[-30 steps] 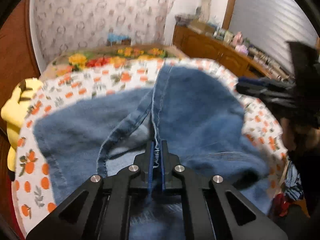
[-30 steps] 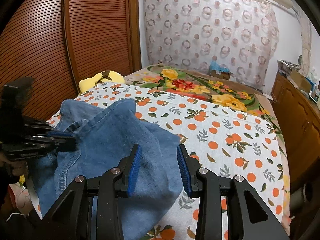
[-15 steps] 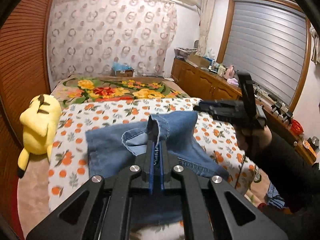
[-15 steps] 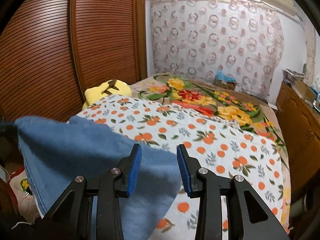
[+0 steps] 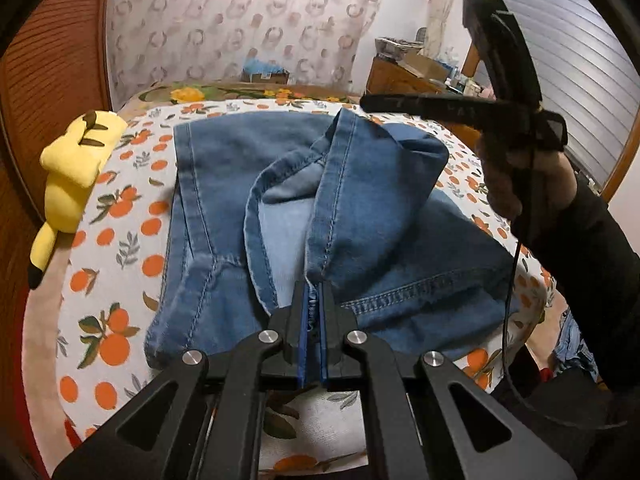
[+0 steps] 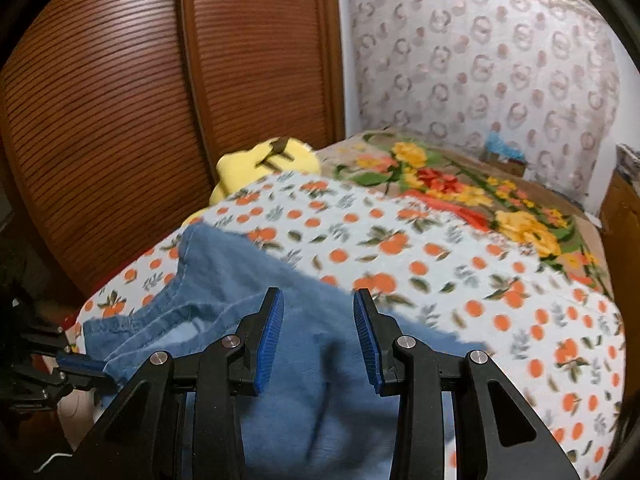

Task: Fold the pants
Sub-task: 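Lift the pinched jeans fold with the left tool and pull it up, then lay the fold down and open the left tool over the jeans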

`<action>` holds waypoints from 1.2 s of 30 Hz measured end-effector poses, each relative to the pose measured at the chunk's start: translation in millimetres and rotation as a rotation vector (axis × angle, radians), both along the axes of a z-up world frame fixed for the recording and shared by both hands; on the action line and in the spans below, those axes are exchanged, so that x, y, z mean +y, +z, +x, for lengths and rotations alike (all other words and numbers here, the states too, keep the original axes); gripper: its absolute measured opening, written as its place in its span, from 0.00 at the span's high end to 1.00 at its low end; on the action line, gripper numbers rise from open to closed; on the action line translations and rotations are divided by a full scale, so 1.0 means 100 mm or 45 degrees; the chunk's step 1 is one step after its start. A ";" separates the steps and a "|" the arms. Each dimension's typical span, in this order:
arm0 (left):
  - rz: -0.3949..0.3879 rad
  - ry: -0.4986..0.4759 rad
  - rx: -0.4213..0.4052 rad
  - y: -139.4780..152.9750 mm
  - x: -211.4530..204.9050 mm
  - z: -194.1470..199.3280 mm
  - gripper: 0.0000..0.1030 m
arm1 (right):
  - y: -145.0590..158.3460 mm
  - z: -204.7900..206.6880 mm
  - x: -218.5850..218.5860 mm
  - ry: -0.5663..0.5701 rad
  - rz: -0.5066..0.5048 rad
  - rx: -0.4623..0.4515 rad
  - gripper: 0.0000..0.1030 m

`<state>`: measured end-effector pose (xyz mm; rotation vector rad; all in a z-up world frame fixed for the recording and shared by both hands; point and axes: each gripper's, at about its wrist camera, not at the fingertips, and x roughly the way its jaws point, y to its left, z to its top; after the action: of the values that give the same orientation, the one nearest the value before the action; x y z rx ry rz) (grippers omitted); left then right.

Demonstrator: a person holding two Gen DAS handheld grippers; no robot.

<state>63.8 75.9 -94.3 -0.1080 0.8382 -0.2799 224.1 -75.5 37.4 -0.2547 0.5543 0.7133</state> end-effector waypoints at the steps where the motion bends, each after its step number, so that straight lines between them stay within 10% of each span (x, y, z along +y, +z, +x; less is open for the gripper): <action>1: -0.002 0.002 0.003 -0.01 0.00 0.00 0.95 | -0.05 0.01 0.02 0.008 -0.011 0.013 0.63; 14: 0.001 0.013 0.029 -0.14 0.00 -0.02 0.95 | -0.21 0.12 0.11 0.052 -0.052 0.077 0.63; 17: 0.019 -0.002 0.008 -0.10 -0.04 -0.04 0.95 | -0.17 0.13 0.19 0.088 -0.063 0.074 0.98; 28: -0.057 0.050 -0.188 0.39 0.14 -0.28 0.95 | 0.55 -0.12 0.43 0.211 0.021 -0.180 0.98; 36: -0.041 0.139 -0.115 0.20 0.33 -0.22 0.95 | 0.27 0.04 1.08 0.272 -0.082 -0.169 0.98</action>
<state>41.8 108.5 -73.9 -0.1693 0.7360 -0.1941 228.6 32.3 64.2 -0.4229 0.4278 0.8791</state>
